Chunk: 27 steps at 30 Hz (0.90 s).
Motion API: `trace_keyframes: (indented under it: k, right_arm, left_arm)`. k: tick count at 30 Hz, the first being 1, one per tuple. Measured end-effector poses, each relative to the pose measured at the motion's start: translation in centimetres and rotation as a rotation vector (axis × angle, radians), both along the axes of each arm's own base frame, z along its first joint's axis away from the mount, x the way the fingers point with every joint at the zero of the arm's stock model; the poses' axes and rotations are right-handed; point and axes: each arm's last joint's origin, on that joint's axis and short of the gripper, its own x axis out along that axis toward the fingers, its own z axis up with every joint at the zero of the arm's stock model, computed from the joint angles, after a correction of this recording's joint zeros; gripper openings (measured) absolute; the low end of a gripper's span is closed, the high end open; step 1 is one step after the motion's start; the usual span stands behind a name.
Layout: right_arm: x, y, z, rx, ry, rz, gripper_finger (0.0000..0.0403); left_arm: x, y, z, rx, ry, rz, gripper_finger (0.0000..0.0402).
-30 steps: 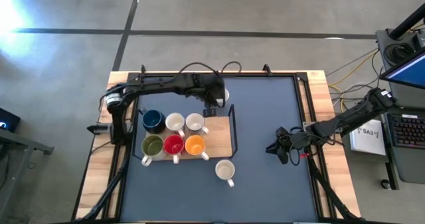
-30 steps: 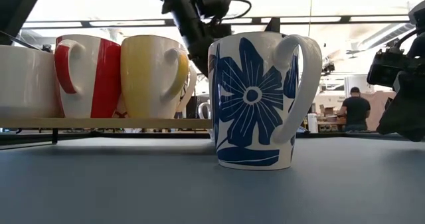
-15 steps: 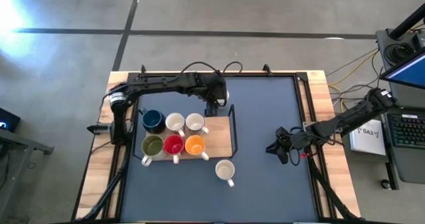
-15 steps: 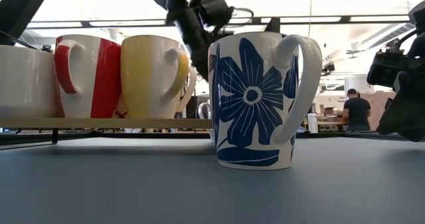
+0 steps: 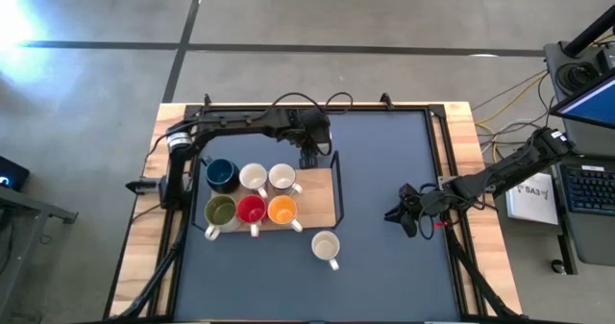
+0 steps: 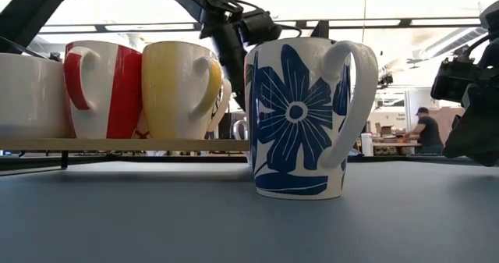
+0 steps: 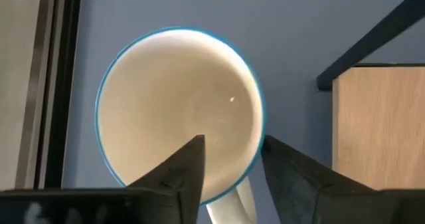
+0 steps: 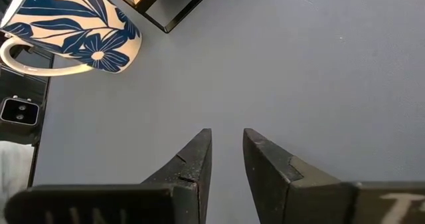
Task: Place coffee mugs
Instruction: Put the light green patterned mug on the shelf
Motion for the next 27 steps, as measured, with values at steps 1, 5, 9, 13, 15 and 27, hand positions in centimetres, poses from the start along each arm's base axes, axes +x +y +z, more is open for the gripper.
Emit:
trace_keyframes:
  k: [1,5,9,13,15,27]
  right_arm:
    - [0.0,0.0,0.0,0.0,0.0,0.0,0.0077]
    - [0.0,0.0,0.0,0.0,0.0,0.0,0.0076]
    - [0.0,0.0,0.0,0.0,0.0,0.0,0.007]
    - [0.0,0.0,0.0,0.0,0.0,0.0,0.0068]
    - [0.0,0.0,0.0,0.0,0.0,0.0,0.0068]
    - [0.0,0.0,0.0,0.0,0.0,0.0,0.0068]
  left_arm:
    - [0.0,0.0,0.0,0.001,-0.003,-0.001,0.0123]
    - [0.1,0.0,0.0,0.002,-0.004,-0.011,0.008]
    - [0.1,0.0,0.1,-0.001,-0.008,-0.014,0.0024]
    - [0.0,-0.1,0.0,-0.008,-0.003,-0.019,0.001]
    - [0.1,0.0,0.2,0.0,-0.001,-0.037,0.001]
    - [-0.5,-0.8,4.4,-0.028,0.098,-0.326,0.0003]
